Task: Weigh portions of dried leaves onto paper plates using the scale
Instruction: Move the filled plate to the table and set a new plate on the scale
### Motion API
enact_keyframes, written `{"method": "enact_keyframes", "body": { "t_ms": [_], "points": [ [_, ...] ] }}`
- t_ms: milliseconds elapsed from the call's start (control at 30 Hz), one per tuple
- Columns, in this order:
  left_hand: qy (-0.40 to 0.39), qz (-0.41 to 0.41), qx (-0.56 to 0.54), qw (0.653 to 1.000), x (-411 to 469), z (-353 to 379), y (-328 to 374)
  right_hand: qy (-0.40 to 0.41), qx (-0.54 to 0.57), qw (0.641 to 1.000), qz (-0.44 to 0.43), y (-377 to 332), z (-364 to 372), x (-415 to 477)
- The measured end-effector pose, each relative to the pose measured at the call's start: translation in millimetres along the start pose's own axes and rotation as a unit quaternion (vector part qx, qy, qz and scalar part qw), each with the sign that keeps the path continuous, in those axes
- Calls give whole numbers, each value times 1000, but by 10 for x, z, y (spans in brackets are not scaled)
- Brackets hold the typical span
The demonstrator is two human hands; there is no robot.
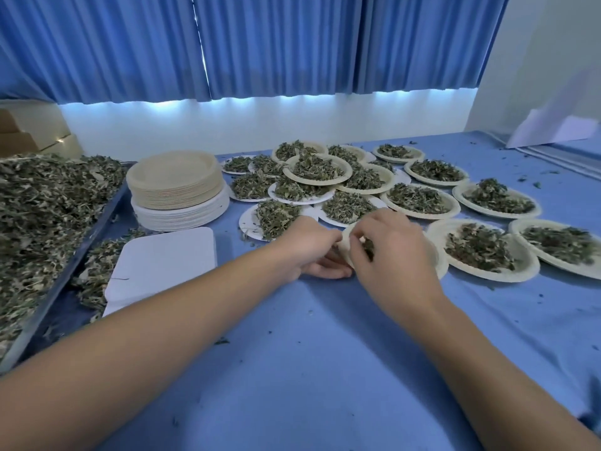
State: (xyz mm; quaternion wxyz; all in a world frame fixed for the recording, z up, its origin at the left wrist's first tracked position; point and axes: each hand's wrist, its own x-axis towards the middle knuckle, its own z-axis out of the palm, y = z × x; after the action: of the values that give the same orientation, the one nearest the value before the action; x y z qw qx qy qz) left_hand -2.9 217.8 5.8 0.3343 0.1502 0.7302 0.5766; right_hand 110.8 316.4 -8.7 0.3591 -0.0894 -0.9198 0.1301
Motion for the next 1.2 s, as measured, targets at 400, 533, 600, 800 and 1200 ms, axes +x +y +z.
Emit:
{"method": "enact_keyframes", "body": {
  "t_ms": [400, 533, 600, 800, 1200],
  "points": [
    [85, 95, 25, 992, -348, -1150, 177, -150, 75, 979, -118, -919, 561, 716],
    [156, 130, 26, 979, -439, -1605, 195, -162, 92, 971, -148, -1341, 761, 1010],
    [180, 153, 14, 971, -460, -1828, 208, -154, 102, 971, -153, -1483, 872, 1214],
    [351, 263, 261, 860, -388, -2478, 219, -109, 109, 972, -175, -1664, 1109, 1896],
    [299, 348, 409, 789, -87, -2987, -310, -220, 64, 930, -288, -1501, 1530, 2013]
  ]
}}
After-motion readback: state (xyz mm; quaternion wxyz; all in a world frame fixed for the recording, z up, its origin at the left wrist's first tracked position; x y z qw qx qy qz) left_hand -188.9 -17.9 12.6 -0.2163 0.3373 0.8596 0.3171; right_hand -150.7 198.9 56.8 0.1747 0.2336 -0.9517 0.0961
